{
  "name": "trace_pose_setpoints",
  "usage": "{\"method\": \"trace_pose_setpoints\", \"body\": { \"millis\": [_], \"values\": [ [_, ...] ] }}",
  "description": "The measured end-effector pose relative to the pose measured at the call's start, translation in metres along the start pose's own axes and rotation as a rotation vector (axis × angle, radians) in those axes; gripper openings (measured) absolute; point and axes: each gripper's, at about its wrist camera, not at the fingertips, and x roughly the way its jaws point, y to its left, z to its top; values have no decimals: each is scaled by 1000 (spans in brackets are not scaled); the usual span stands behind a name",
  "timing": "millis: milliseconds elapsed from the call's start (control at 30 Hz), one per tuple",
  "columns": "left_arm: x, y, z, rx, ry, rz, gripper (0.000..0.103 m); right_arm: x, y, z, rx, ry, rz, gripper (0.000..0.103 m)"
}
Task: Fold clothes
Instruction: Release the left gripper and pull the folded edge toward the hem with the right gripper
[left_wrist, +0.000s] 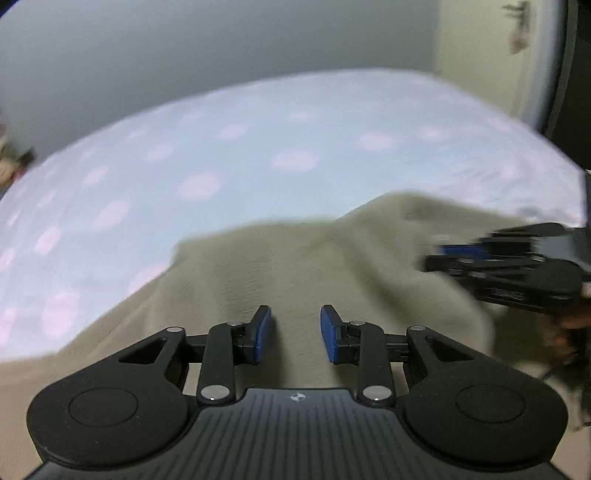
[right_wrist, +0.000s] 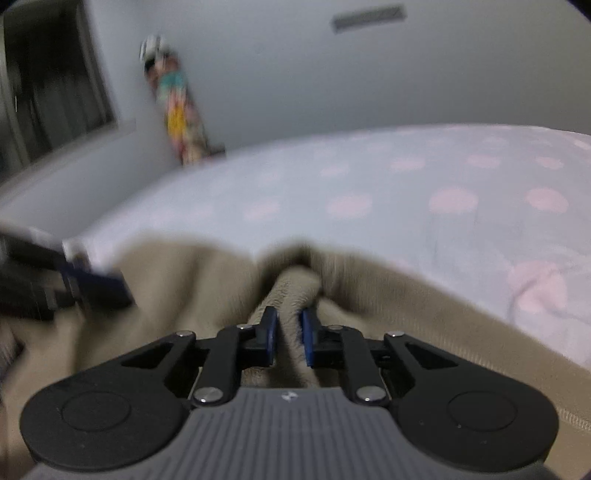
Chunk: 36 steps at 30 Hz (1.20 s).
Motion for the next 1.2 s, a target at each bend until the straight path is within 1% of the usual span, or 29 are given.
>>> {"method": "trace_pose_setpoints", "body": {
  "millis": [67,100,133,167,233,333,400,433,467,500,533,567,600,633,667,700,733,767,833,867,933,1033,1100,1167,1200],
  "values": [
    [12,16,-9,-44,48,13,26,6,-1,-7,-22,-2,-15,13],
    [17,23,-15,-66,70,13,21,6,-2,-9,-30,-8,-16,13],
    [23,25,-21,-61,89,18,16,6,-3,-10,-41,-12,-14,13],
    [29,28,-26,-55,106,23,15,5,-4,-12,-52,-16,-12,13],
    [32,29,-34,-32,79,20,15,4,-7,-14,-56,-25,-3,13],
    [26,37,-36,-65,54,-6,15,0,-10,-15,-33,-29,5,14],
    [22,40,-37,-72,14,-44,16,-8,-10,-13,-2,-30,3,21],
    [17,44,-39,-79,-13,-69,19,-13,-11,-12,21,-35,5,31],
    [12,49,-41,-91,-35,-88,21,-20,-10,-9,50,-52,8,43],
    [5,55,-44,-113,-66,-108,24,-27,-11,-7,75,-71,9,48],
    [-1,62,-45,-140,-102,-125,30,-34,-12,-4,105,-88,4,54],
    [-7,69,-46,-168,-138,-141,34,-40,-12,-1,134,-106,-2,55],
    [-11,79,-44,-205,-174,-143,46,-47,-16,0,176,-117,-13,55],
    [-13,90,-43,-249,-206,-140,52,-51,-19,2,220,-126,-24,55],
    [-14,101,-41,-289,-221,-139,52,-55,-25,1,288,-128,-27,55],
    [-11,114,-38,-336,-220,-137,51,-59,-32,0,361,-129,-28,55],
    [-3,124,-34,-385,-206,-136,51,-59,-39,-1,437,-116,-22,52],
    [4,135,-32,-437,-195,-150,51,-58,-46,-5,511,-99,-14,49],
    [16,156,-27,-541,-150,-219,48,-54,-53,-10,607,-71,6,47],
    [22,162,-28,-588,-128,-254,48,-51,-56,-13,645,-59,11,47],
    [37,171,-30,-657,-89,-322,48,-43,-62,-18,723,-40,31,47],
    [62,173,-31,-710,-45,-370,48,-28,-70,-25,821,-4,50,47],
    [72,170,-34,-715,-40,-359,48,-17,-74,-27,857,7,67,45],
    [75,170,-39,-739,-52,-364,46,-7,-78,-28,895,8,86,38],
    [77,170,-41,-750,-58,-366,42,-4,-80,-29,915,2,97,37]
  ]
}}
